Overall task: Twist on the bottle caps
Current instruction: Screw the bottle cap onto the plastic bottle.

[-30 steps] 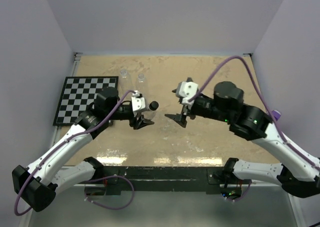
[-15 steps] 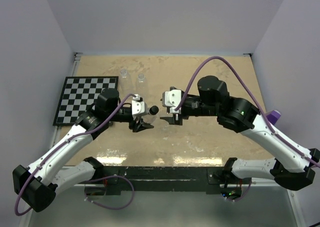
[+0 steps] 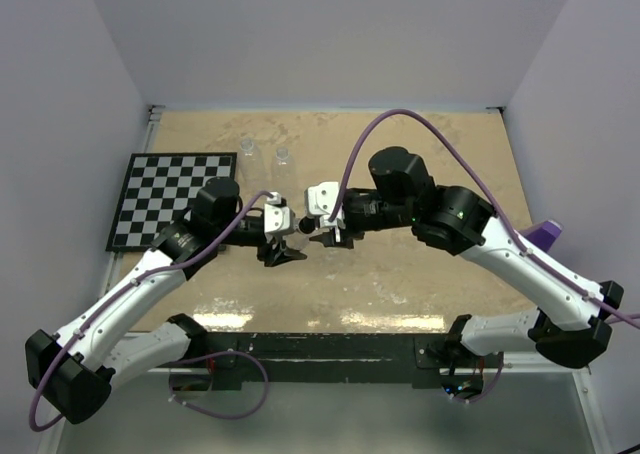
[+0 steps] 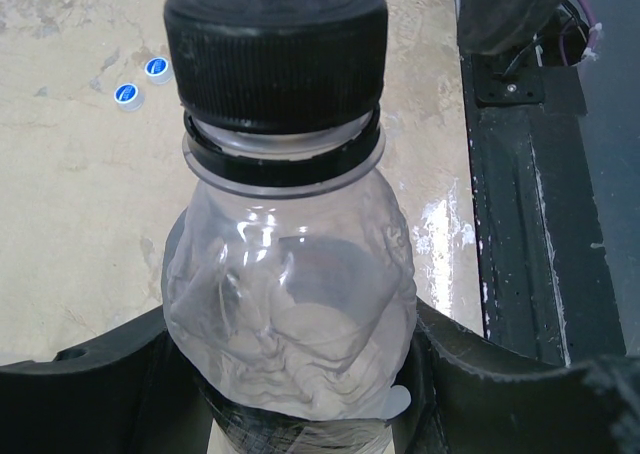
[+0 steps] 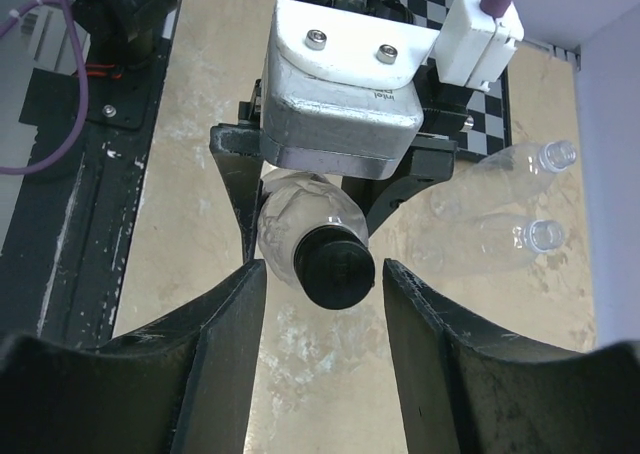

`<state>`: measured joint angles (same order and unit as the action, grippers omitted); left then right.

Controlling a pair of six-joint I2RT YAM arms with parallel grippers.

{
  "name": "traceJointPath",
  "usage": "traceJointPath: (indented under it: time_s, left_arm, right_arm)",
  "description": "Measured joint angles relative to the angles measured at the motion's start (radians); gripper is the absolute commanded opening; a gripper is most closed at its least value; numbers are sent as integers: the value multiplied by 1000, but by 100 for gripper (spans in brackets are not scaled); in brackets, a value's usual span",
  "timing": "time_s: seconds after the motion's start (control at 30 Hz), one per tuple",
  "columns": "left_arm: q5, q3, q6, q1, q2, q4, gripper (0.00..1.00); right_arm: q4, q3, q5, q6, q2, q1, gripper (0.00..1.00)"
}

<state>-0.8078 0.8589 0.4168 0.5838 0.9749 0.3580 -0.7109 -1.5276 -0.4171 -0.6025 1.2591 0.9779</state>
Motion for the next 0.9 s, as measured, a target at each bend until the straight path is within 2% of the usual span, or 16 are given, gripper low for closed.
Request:
traceJointPath:
  time_s: [0.7,0.83,0.9]
  left_arm:
    - [0,0,40,25,-3,28,0]
    - [0,0,40,25,-3,28,0]
    - [0,0,40,25,-4,29,0]
  right_arm:
    - [-38,-15,-5,-1,25,12,51]
    - [-39,-15,-5,-1,29,14,40]
    - [-39,-15,-5,-2,29,15,29]
